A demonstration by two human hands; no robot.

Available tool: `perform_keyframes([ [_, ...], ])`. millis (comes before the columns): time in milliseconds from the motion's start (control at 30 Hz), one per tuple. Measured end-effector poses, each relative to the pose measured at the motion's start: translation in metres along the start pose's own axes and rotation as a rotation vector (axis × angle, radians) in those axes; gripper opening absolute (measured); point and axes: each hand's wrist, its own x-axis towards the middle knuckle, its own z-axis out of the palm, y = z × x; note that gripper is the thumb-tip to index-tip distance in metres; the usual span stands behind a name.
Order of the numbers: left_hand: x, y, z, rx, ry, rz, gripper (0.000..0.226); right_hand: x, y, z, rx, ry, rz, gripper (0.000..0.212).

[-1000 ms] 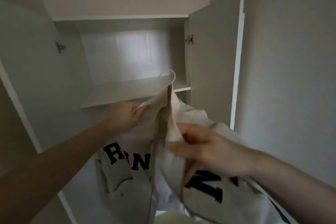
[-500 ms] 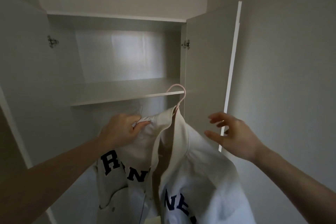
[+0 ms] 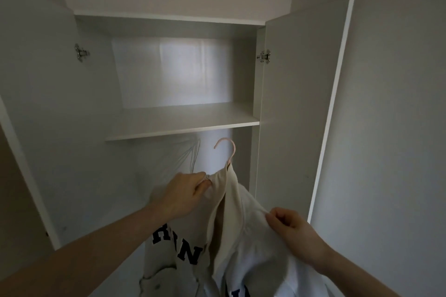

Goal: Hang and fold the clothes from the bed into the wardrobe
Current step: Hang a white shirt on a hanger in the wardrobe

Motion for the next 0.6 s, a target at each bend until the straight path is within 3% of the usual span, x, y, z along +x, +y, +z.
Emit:
perform_keyframes([
  [200, 0.035, -0.023, 0.030, 0.048, -0.196, 0.003, 0.019, 0.028, 0.029, 0.028, 0.083, 0.147, 0.103, 0.037],
  [400, 0.073, -0.070, 0.043, -0.061, -0.335, -0.070, 0.047, 0.055, 0.074, 0.059, 0.045, 0.279, 0.220, 0.039],
  [600, 0.125, -0.136, 0.020, 0.014, -0.226, -0.057, 0.044, 0.092, 0.102, 0.080, -0.017, 0.442, 0.300, 0.035],
])
